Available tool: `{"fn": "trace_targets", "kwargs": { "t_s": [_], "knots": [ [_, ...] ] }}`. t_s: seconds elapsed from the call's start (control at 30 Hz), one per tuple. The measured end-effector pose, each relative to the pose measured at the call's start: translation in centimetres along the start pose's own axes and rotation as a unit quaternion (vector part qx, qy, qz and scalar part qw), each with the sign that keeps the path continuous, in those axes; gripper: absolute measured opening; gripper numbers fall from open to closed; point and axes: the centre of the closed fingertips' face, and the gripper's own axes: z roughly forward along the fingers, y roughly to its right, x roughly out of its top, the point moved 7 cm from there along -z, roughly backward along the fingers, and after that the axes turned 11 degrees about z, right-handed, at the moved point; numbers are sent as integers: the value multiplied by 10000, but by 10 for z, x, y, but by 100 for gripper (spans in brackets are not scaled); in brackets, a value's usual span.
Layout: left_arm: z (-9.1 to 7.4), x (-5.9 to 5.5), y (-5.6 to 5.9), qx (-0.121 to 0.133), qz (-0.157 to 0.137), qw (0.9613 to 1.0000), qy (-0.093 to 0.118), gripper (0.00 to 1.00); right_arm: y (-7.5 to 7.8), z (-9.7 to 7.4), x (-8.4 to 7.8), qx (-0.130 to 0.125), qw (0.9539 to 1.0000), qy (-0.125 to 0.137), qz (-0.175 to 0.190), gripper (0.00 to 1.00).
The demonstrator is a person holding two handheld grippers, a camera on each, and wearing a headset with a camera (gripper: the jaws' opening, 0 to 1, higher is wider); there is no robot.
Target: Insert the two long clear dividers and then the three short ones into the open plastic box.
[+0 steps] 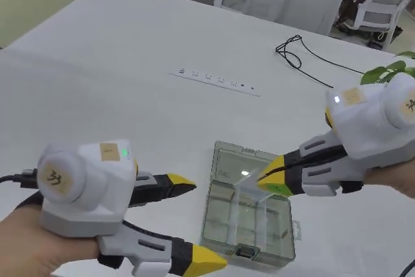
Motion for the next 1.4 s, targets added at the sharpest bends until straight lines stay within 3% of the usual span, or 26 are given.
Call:
{"fn": "trace_targets", "kwargs": {
  "t_s": [0.57,1.4],
  "knots": [
    [4,-16,-12,79,-240,9996,-154,94,32,46,-24,11,9997,-21,244,2],
    [9,-22,-16,42,-429,9989,-192,93,42,69,-40,126,9994,-20,317,2]
  ]
}}
